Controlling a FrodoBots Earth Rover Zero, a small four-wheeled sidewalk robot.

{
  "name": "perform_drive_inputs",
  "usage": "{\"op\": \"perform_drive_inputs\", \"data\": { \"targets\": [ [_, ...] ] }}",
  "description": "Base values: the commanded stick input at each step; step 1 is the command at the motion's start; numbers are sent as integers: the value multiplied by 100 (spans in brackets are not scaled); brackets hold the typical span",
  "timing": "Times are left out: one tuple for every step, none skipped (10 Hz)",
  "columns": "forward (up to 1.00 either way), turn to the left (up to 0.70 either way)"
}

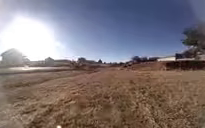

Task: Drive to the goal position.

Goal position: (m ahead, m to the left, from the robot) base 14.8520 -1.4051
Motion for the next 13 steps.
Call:
{"op": "perform_drive_inputs", "data": {
  "targets": [
    [50, 0],
    [50, 0],
    [50, 0],
    [50, 0],
    [50, 0],
    [50, 0],
    [50, 0],
    [50, 0],
    [50, 0],
    [50, 0],
    [50, 0],
    [50, 0],
    [50, 0]
  ]
}}
